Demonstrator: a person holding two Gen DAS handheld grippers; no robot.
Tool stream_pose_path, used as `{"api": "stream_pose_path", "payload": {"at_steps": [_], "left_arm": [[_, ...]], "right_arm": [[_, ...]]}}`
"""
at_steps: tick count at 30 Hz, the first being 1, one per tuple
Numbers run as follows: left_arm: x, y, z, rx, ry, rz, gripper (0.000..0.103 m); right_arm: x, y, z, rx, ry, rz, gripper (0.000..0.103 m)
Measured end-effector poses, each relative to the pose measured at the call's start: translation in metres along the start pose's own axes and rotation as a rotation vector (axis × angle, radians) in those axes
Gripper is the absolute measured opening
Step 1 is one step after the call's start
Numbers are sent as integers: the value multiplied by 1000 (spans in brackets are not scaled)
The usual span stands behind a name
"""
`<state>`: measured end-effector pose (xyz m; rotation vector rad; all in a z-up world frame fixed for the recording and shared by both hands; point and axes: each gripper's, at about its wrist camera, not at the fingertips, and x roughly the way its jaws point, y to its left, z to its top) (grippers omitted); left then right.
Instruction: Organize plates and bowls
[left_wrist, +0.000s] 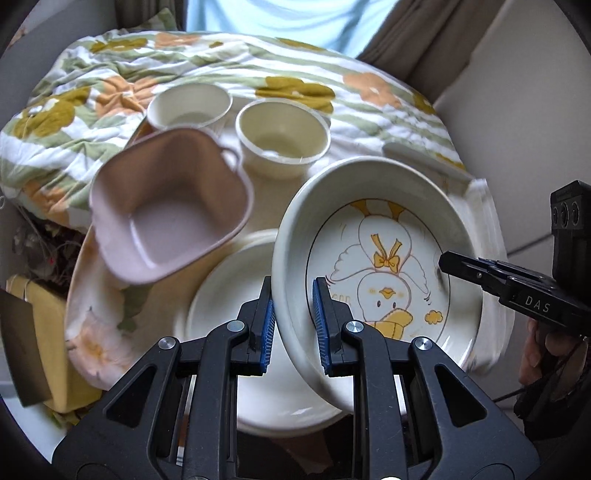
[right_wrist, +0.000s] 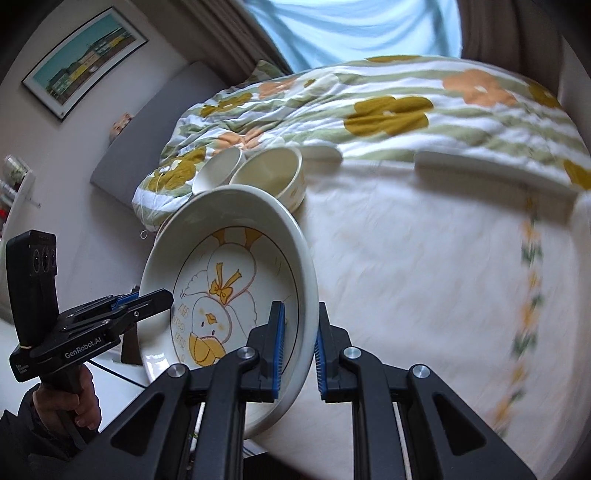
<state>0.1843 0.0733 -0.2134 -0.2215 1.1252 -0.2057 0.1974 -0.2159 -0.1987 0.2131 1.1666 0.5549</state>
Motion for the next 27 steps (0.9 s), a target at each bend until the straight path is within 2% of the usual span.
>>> {"api": "stream_pose_path", "payload": {"at_steps": [5, 7, 13, 19, 22, 27], "left_arm": [[10, 27, -18, 23, 64, -21, 17], [17, 36, -20, 10, 84, -38, 17], [41, 48, -23, 23, 119, -26, 17], [60, 48, -22, 50, 150, -20, 17], [66, 40, -27, 84, 163, 8, 17], [66, 26, -28, 156, 134, 62, 17]], "right_arm": [[15, 21, -31, 74, 5, -40, 14], [22, 25, -38, 83, 8, -65, 14], [41, 33, -51, 93, 30, -132, 14], [48, 36, -57, 89, 42, -189, 14], [50, 36, -60, 93, 48, -205, 14], [47, 39, -60, 78, 39, -221, 14]]}}
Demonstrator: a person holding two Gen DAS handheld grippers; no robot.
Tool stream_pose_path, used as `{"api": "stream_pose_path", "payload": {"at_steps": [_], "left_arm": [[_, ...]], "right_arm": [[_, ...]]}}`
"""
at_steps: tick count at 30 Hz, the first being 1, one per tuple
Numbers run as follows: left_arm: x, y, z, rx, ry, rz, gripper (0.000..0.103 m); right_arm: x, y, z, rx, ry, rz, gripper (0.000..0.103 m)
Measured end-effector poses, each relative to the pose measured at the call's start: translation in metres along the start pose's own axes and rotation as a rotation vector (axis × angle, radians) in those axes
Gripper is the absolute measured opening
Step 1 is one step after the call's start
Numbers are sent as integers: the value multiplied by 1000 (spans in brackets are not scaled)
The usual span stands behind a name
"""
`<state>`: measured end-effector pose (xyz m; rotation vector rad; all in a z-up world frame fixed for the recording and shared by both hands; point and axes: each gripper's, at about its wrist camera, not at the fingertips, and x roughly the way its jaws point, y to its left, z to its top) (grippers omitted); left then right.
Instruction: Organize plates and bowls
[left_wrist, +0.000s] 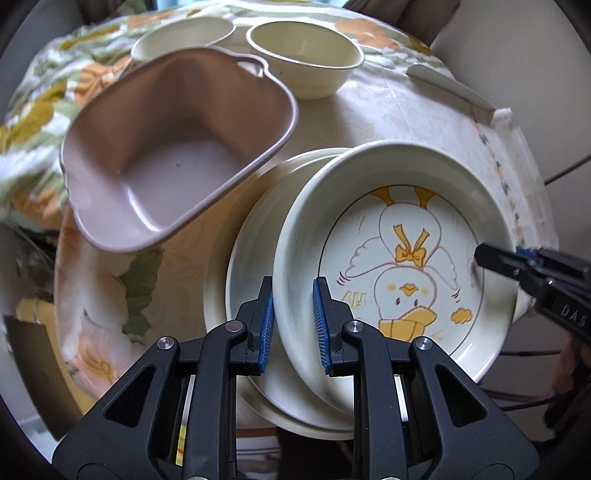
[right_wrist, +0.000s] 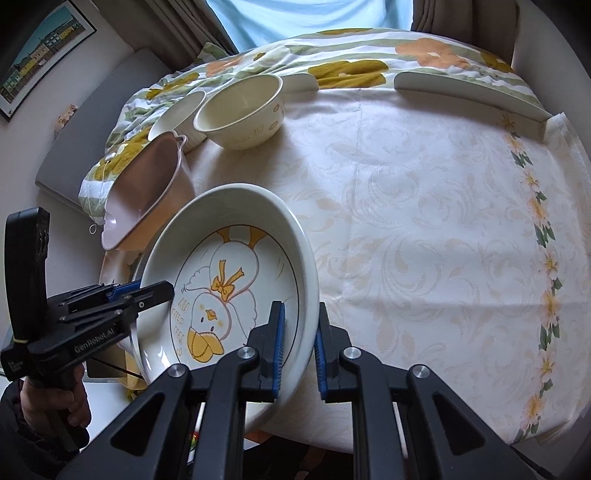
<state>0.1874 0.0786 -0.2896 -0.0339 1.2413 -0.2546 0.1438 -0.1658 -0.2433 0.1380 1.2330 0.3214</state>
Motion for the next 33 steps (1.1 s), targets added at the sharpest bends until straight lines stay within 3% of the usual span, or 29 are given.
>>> {"api": "stream_pose_path", "payload": {"at_steps": [5, 13, 26, 33], "left_arm": [[-4, -24, -7, 151, -42, 167, 17], [-7, -37, -17, 246, -91, 316, 17], [-12, -37, -20, 233, -112, 388, 17], [-12, -36, -20, 218, -111, 379, 17]], "right_arm": [[-4, 7, -1, -57, -26, -51, 14], [-3, 15, -2, -122, -42, -90, 13], [4, 22, -5, -150, -33, -98, 13], [6, 23, -6, -154, -35, -94, 14]]}}
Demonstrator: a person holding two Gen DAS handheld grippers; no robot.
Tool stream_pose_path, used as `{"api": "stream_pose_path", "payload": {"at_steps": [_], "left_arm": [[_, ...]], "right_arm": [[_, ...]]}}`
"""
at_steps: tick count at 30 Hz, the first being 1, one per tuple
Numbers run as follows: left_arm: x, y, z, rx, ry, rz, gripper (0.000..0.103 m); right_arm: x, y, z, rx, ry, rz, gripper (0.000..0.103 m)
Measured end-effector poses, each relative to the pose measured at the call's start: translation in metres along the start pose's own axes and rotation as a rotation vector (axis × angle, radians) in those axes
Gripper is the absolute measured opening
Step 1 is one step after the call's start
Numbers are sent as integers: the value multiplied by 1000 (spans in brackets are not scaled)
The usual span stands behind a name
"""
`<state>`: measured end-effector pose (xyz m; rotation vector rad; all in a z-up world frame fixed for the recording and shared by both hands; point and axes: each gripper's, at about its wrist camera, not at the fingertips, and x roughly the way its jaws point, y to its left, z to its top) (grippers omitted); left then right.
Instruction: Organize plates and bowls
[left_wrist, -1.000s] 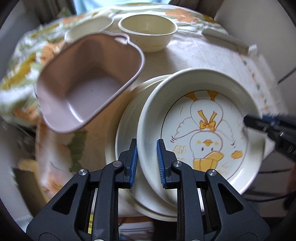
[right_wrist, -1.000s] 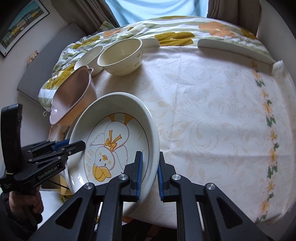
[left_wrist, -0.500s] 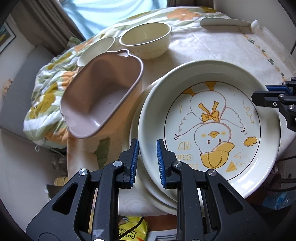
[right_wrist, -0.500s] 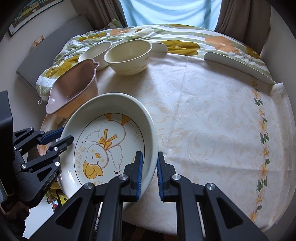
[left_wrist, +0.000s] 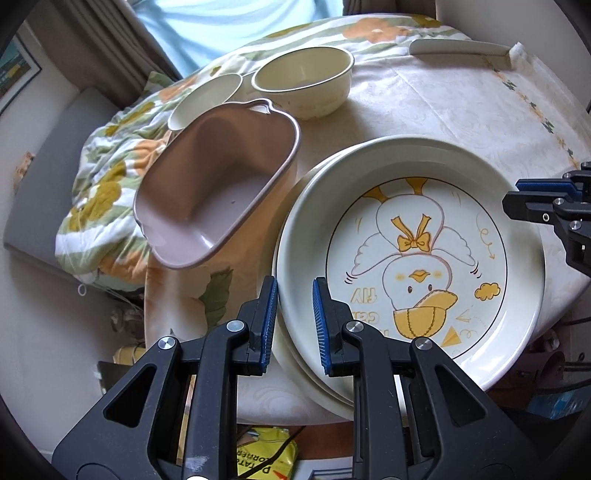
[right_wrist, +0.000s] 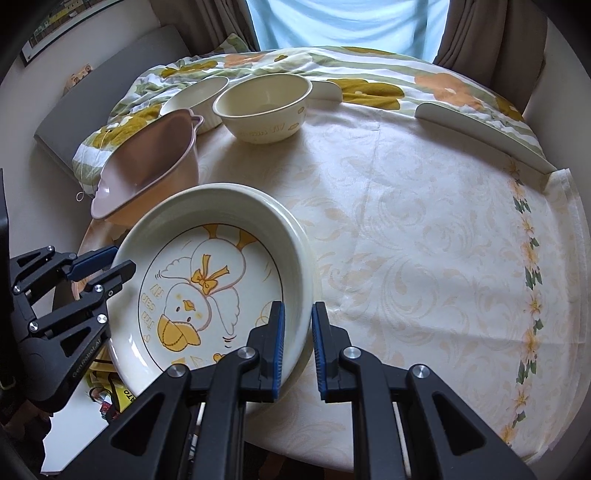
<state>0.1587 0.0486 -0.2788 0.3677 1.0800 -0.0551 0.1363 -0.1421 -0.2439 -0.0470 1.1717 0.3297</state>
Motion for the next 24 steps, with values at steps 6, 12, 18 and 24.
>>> {"api": "stream_pose_path", "payload": {"at_steps": [6, 12, 18, 24], "left_arm": [[1, -1, 2, -6, 8, 7, 17], [4, -10, 5, 10, 30, 55, 21], [2, -22, 5, 22, 30, 37, 79], [-30, -16, 11, -31, -19, 45, 79]], "right_arm": [[0, -2, 0, 8, 4, 13, 14], [-2, -9, -2, 40, 0, 56, 14], [-13, -21, -7, 75, -12, 82, 14], [-37, -37, -3, 85, -40, 137, 36]]}}
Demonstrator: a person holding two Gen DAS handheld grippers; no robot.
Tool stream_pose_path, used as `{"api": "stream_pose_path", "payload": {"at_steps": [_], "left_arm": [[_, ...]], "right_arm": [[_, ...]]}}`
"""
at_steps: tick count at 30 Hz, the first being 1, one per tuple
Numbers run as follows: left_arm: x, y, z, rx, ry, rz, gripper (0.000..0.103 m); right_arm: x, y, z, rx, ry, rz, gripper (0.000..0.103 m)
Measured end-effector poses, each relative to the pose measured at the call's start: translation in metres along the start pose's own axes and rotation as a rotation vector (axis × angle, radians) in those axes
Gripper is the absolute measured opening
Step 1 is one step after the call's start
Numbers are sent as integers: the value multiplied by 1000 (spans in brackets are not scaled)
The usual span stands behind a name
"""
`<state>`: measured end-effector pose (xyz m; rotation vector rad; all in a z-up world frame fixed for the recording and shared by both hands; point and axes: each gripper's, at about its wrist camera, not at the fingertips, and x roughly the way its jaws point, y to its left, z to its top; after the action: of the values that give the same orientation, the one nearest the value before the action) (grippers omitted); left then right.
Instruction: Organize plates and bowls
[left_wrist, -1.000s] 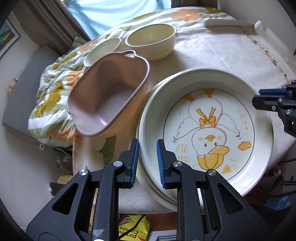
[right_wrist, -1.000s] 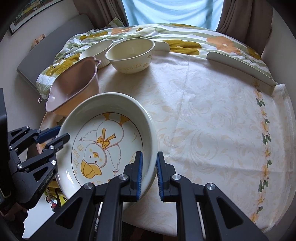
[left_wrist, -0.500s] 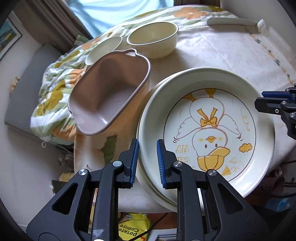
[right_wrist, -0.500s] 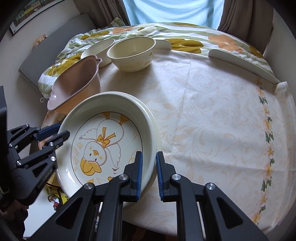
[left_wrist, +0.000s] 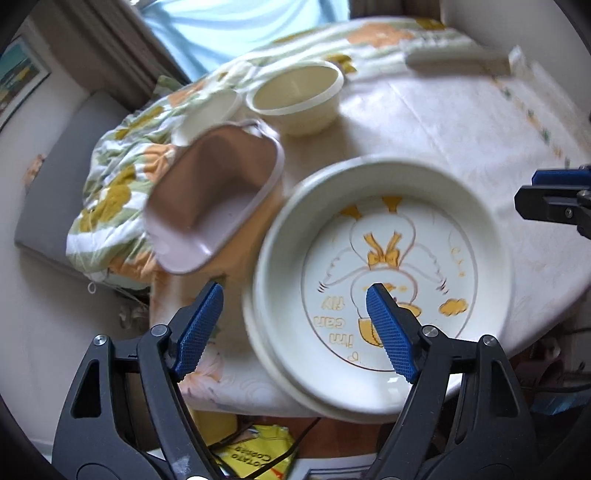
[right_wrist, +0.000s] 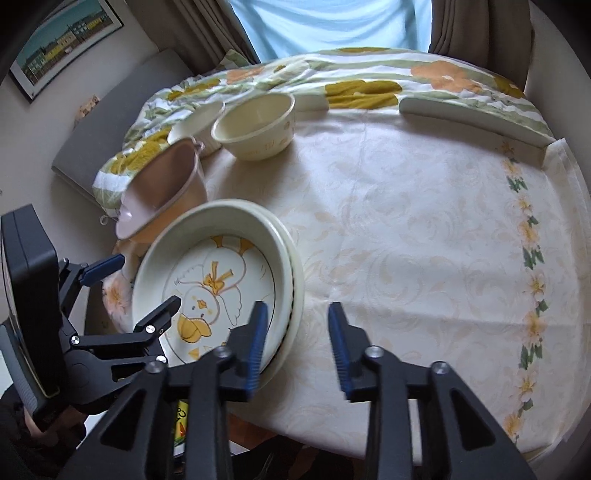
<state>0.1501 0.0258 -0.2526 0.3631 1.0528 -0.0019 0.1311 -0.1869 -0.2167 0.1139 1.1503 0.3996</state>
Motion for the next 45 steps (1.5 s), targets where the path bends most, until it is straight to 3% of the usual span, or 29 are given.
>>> {"api": "stream_pose_path", "payload": {"at_steps": [1, 5, 6, 7, 9, 11, 15, 25, 27, 33, 37, 41, 45], "left_arm": [[-12, 11, 2, -46, -14, -4, 79], [-58, 59, 6, -254, -98, -36, 80], [-68, 70, 6, -308, -122, -39, 90], [-79, 88, 4, -394, -159, -33, 98], [-88, 112, 0, -490, -198, -30, 103], [-84, 127, -3, -537, -187, -40, 103], [-65, 149, -8, -621, -152, -47, 103], [22, 175, -12, -765, -57, -222, 99], [43, 177, -8, -770, -22, -254, 91], [95, 179, -1, -771, 67, -321, 61], [116, 175, 4, -745, 111, -342, 46], [131, 174, 9, -727, 140, -350, 21], [138, 175, 11, -712, 153, -352, 13]], "right_arm": [[-6, -1, 4, -6, -10, 11, 41], [-29, 6, 28, -56, -52, 99, 47], [-34, 12, 38, -87, -63, 130, 64], [-36, 18, 44, -113, -70, 148, 89], [-40, 30, 58, -175, -107, 195, 102], [-35, 45, 73, -223, -115, 222, 102], [-10, 64, 98, -265, -11, 231, 102], [80, 98, 136, -239, 161, 223, 102], [98, 103, 141, -244, 188, 217, 98], [142, 110, 148, -264, 271, 208, 61], [165, 109, 149, -260, 308, 203, 49], [176, 109, 152, -267, 310, 188, 34], [181, 109, 152, -285, 308, 198, 14]]}}
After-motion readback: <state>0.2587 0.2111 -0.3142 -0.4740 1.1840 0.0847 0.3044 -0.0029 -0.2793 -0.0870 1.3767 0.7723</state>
